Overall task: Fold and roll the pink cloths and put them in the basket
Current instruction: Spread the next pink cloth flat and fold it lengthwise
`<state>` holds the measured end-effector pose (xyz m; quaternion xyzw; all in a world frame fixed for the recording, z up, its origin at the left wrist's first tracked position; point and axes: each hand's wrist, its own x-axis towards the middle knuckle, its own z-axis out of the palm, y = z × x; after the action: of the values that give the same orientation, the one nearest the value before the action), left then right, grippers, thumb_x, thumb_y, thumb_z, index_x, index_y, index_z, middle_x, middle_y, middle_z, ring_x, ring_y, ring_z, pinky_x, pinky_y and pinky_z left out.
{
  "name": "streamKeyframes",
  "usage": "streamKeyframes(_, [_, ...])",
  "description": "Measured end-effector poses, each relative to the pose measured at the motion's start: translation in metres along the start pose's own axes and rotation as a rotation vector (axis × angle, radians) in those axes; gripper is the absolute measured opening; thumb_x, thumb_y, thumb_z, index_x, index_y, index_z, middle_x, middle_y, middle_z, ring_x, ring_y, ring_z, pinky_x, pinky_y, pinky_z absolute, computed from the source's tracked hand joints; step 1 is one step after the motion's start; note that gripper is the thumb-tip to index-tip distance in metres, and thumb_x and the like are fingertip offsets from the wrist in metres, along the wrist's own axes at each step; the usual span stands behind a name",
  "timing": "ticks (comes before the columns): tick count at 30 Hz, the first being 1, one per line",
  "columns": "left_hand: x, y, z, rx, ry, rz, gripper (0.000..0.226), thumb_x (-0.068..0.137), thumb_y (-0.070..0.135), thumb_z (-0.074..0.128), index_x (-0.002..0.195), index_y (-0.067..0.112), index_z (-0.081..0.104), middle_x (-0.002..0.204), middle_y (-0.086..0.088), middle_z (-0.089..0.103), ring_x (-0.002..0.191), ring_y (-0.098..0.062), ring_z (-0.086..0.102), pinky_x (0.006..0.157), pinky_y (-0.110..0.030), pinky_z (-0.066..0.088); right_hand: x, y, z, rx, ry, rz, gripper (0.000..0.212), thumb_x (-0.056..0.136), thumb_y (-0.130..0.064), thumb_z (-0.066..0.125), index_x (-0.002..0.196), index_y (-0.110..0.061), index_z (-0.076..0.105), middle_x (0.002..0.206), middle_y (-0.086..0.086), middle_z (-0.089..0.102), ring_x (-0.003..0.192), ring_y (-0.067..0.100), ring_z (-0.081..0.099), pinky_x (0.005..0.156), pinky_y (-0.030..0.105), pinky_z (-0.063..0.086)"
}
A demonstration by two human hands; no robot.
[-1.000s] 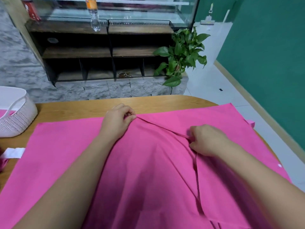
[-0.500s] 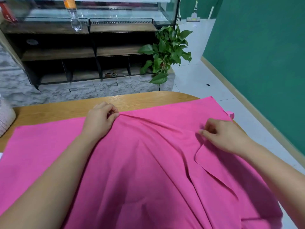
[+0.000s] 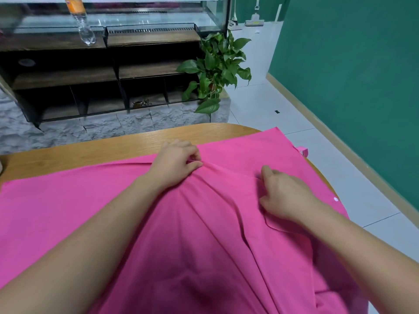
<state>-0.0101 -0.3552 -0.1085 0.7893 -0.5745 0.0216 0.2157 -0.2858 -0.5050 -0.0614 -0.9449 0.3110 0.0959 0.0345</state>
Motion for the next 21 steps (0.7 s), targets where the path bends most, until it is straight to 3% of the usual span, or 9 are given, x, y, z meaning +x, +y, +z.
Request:
streamKeyframes(4, [0.009,0.008,0.011,-0.101,-0.012,0.044,0.012,0.09,0.035,0.079,0.09,0.03,0.068,0.086,0.016,0.058,0.088,-0.015,0.059,0.085,-0.042,0.052,0.002,0.022,-0.017,-0.066,-0.119,0.06,0.023,0.087,-0.023,0.06,0.099,-0.021,0.041,0.103,0.005,0.062,0.099,0.032,0.064,0.067,0.035,0.04])
streamKeyframes(6, [0.008,0.005,0.013,-0.144,-0.004,0.026,0.011,0.091,0.03,0.078,0.089,0.027,0.068,0.087,0.012,0.061,0.086,-0.014,0.059,0.083,-0.04,0.052,0.003,0.04,-0.024,-0.07,-0.178,0.052,0.012,0.086,-0.027,0.062,0.088,-0.022,0.051,0.097,0.002,0.063,0.093,0.027,0.061,0.069,0.035,0.046])
streamKeyframes(9, [0.006,0.001,0.015,-0.196,0.006,0.0,0.01,0.092,0.028,0.078,0.089,0.026,0.069,0.088,0.012,0.062,0.086,-0.01,0.059,0.082,-0.034,0.05,0.007,0.069,-0.028,-0.005,-0.213,0.055,0.005,0.087,-0.024,0.063,0.088,-0.02,0.066,0.09,-0.001,0.068,0.087,0.022,0.062,0.074,0.036,0.054])
streamKeyframes(12, [0.007,0.002,0.015,-0.235,0.008,-0.023,0.01,0.093,0.026,0.078,0.088,0.026,0.069,0.086,0.013,0.062,0.084,-0.004,0.058,0.078,-0.027,0.046,0.02,0.095,-0.028,0.18,-0.062,0.106,0.01,0.092,-0.016,0.06,0.086,-0.022,0.065,0.084,-0.004,0.067,0.083,0.022,0.061,0.066,0.033,0.044])
streamKeyframes(16, [0.011,0.001,0.013,-0.259,0.066,-0.081,0.011,0.094,0.028,0.077,0.088,0.027,0.067,0.081,0.013,0.063,0.08,-0.002,0.058,0.072,-0.025,0.046,0.039,0.112,-0.031,0.414,0.415,0.168,0.011,0.098,-0.017,0.058,0.091,-0.025,0.057,0.081,-0.007,0.068,0.077,0.021,0.062,0.066,0.037,0.046])
streamKeyframes(18, [0.011,-0.001,0.012,-0.253,0.075,-0.098,0.012,0.094,0.028,0.077,0.088,0.027,0.067,0.08,0.013,0.063,0.078,-0.002,0.058,0.071,-0.024,0.045,0.043,0.113,-0.028,0.568,0.384,0.162,0.007,0.102,-0.027,0.063,0.103,-0.027,0.057,0.083,-0.007,0.07,0.079,0.018,0.064,0.067,0.036,0.047])
streamKeyframes(21, [0.01,-0.008,0.012,-0.254,0.067,-0.087,0.013,0.092,0.027,0.08,0.087,0.026,0.068,0.079,0.013,0.063,0.077,-0.005,0.059,0.071,-0.028,0.048,0.041,0.115,-0.015,0.762,0.198,0.202,0.025,0.096,-0.035,0.074,0.112,-0.027,0.058,0.08,-0.001,0.074,0.072,0.021,0.067,0.07,0.039,0.051])
